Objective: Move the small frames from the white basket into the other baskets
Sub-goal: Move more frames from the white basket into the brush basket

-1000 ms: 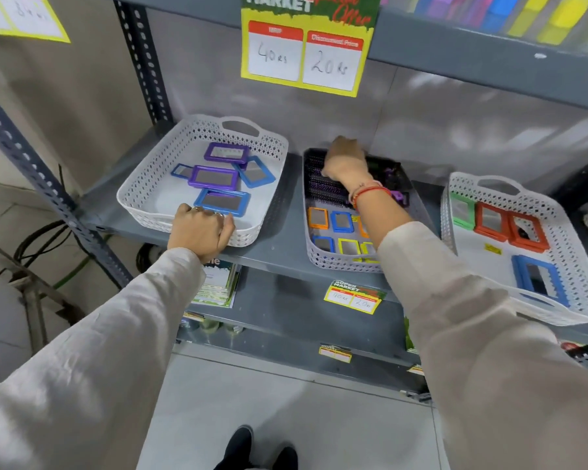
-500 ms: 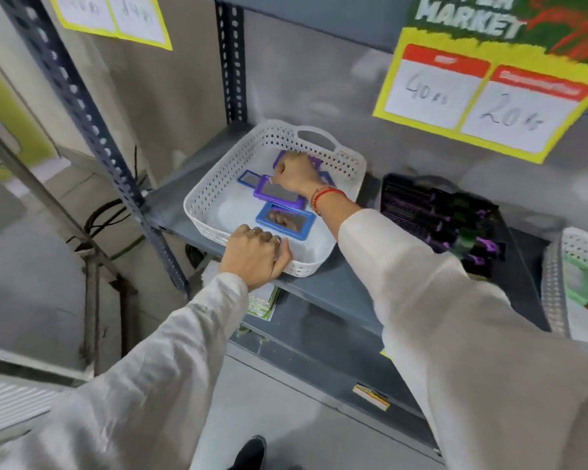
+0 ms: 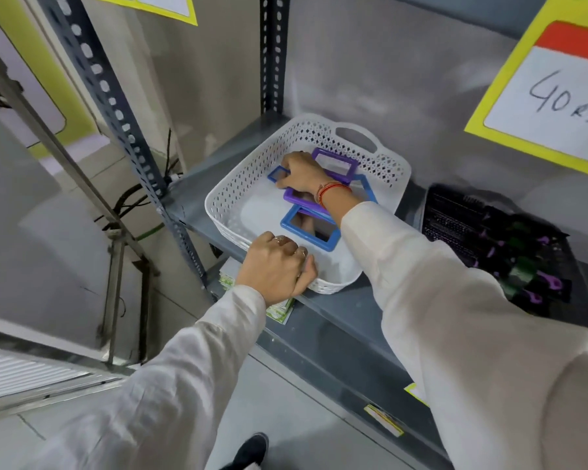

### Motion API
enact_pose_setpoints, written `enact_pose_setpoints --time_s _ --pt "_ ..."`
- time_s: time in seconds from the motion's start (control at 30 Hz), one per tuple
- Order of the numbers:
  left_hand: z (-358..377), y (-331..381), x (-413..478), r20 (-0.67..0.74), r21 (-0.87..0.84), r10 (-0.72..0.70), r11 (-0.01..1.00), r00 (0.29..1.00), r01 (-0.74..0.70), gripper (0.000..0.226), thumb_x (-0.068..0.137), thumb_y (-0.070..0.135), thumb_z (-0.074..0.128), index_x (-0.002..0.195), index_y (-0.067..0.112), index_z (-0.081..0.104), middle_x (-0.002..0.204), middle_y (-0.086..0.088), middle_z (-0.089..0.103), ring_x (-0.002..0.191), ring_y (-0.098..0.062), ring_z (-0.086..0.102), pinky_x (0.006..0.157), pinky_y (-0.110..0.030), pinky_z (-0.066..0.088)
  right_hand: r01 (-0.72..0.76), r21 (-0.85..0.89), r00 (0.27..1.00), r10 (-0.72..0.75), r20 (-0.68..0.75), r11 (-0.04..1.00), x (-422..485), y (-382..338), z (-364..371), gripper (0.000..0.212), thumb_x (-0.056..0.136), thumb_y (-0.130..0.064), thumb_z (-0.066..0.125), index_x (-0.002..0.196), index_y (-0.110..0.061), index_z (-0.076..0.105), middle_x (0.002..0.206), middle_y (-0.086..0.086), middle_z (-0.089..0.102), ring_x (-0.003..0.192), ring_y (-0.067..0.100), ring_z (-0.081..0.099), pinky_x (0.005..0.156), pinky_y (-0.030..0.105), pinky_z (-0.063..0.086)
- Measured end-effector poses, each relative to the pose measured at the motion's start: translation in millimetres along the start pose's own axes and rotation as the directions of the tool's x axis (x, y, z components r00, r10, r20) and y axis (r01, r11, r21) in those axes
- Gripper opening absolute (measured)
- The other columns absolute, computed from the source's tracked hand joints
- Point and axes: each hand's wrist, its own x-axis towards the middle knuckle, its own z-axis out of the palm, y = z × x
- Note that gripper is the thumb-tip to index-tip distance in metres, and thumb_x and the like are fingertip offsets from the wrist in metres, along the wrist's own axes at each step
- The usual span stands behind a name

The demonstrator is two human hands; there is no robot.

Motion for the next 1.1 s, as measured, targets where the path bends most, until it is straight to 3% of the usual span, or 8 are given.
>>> enact_pose_setpoints --time_s 0.1,0.27,0.43,0.5,0.67,0.9,1.0,1.1 --pt "1 0 1 0.014 -0.005 0.002 1.000 1.000 -0.002 0.044 0.081 0.026 0.039 0.042 0.013 0.052 0.036 -0.001 0.049 0.037 -0.023 0.049 0.049 -0.025 0.038 -0.013 0.028 1.000 0.013 -0.008 1.000 1 4 -1 0.037 0.072 -0.025 0.079 0.099 -0.005 0.063 0.107 0.016 0.063 0.100 0.028 0.059 0.074 0.026 0.039" --pt "-2 0 1 0.034 -0.005 -0.009 1.000 0.999 0.010 0.044 0.081 0.026 0.039 0.041 0.014 0.051 0.037 -0.001 0.050 0.037 -0.023 0.050 0.050 -0.025 0.039 -0.068 0.255 0.995 0.086 -0.057 0.965 -7 5 -5 0.033 0.073 -0.015 0.079 0.101 0.000 0.071 0.111 0.013 0.071 0.102 0.023 0.066 0.092 0.030 0.052" --pt "-9 3 -1 0.084 0.000 -0.023 1.000 0.996 0.023 0.045 0.082 0.025 0.038 0.040 0.014 0.050 0.036 -0.001 0.052 0.038 -0.023 0.052 0.051 -0.026 0.040 -0.076 0.546 0.976 0.174 -0.130 0.834 -26 -5 -21 0.010 0.077 -0.009 0.076 0.082 -0.003 0.070 0.104 0.018 0.070 0.088 0.016 0.056 0.085 0.030 0.049" --pt "-10 3 -1 0.110 0.002 -0.034 0.999 0.993 0.034 0.045 0.082 0.026 0.037 0.041 0.014 0.050 0.037 -0.001 0.053 0.040 -0.023 0.053 0.052 -0.026 0.040 -0.060 0.630 0.964 0.210 -0.166 0.774 -33 -4 -31 0.024 0.078 -0.010 0.075 0.064 -0.018 0.057 0.099 0.018 0.069 0.087 0.017 0.056 0.080 0.032 0.051" --pt "-18 6 -2 0.151 -0.001 -0.053 0.999 0.987 0.054 0.047 0.082 0.026 0.036 0.039 0.014 0.048 0.037 -0.002 0.055 0.039 -0.022 0.052 0.053 -0.025 0.041 -0.042 0.857 0.950 0.287 -0.125 0.513 -77 15 -59 0.027 0.087 -0.007 0.066 0.069 -0.019 0.050 0.078 0.006 0.060 0.062 0.012 0.059 0.054 0.019 0.050" --pt "-30 9 -3 0.195 0.016 -0.063 0.998 0.979 0.061 0.049 0.082 0.026 0.031 0.037 0.014 0.044 0.036 -0.003 0.053 0.037 -0.020 0.048 0.054 -0.025 0.041 -0.059 0.874 0.886 0.428 -0.177 0.483 -160 64 -82 0.027 0.088 -0.010 0.066 0.069 -0.020 0.049 0.068 0.000 0.053 0.046 0.005 0.053 0.035 0.011 0.044" --pt "-33 9 -2 0.235 0.018 -0.067 0.998 0.970 0.065 0.047 0.082 0.027 0.029 0.037 0.015 0.040 0.035 -0.006 0.053 0.037 -0.020 0.047 0.056 -0.027 0.040 -0.113 0.855 0.869 0.468 -0.162 0.506 -195 88 -90 0.024 0.087 -0.015 0.067 0.071 -0.022 0.051 0.072 -0.003 0.056 0.060 0.008 0.053 0.041 0.014 0.045" --pt "-33 11 -3 0.258 0.010 -0.093 0.996 0.962 0.094 0.053 0.082 0.028 0.026 0.036 0.011 0.046 0.035 -0.009 0.054 0.037 -0.021 0.049 0.059 -0.028 0.042 -0.166 0.844 0.848 0.510 -0.142 0.511 -229 110 -96 0.025 0.089 -0.011 0.063 0.071 -0.022 0.050 0.063 -0.006 0.059 0.056 0.005 0.056 0.051 0.016 0.044"
